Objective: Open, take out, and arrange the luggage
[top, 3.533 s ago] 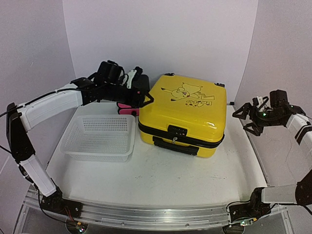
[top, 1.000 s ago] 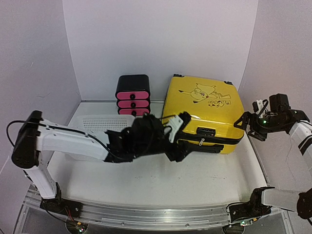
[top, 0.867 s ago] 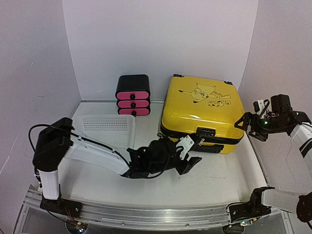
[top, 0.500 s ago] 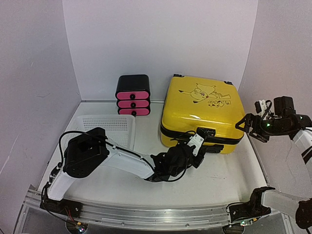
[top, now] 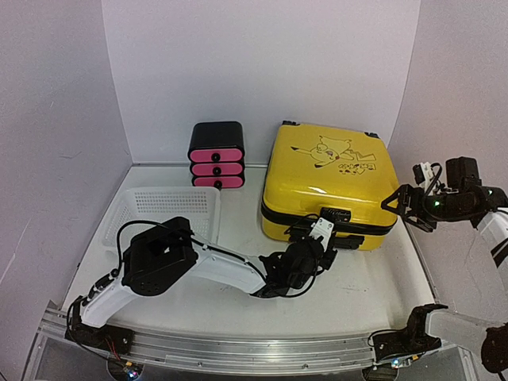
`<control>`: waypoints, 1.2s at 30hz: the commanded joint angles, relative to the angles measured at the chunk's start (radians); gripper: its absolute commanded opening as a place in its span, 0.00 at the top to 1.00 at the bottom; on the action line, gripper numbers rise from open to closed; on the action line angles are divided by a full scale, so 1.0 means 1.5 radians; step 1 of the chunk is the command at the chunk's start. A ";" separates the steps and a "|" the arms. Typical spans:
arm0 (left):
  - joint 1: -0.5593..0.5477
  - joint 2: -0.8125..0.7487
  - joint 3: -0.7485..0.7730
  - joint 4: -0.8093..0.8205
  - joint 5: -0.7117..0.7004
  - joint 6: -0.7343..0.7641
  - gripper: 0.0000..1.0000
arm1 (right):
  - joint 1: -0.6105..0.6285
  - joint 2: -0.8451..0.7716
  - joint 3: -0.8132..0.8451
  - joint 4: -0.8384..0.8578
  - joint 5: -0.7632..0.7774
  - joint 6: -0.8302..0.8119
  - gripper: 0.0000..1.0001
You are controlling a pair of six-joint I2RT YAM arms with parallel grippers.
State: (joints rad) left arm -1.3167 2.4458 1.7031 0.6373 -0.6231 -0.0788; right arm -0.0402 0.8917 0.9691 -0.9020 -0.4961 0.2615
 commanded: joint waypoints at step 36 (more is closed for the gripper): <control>0.001 -0.003 0.068 -0.091 -0.095 0.034 1.00 | 0.034 -0.022 -0.030 0.037 0.025 -0.037 0.02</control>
State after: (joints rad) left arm -1.3304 2.5458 1.8942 0.5072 -0.8299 -0.0223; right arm -0.0368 0.8799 0.9543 -0.8928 -0.5030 0.2600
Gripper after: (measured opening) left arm 0.058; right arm 0.984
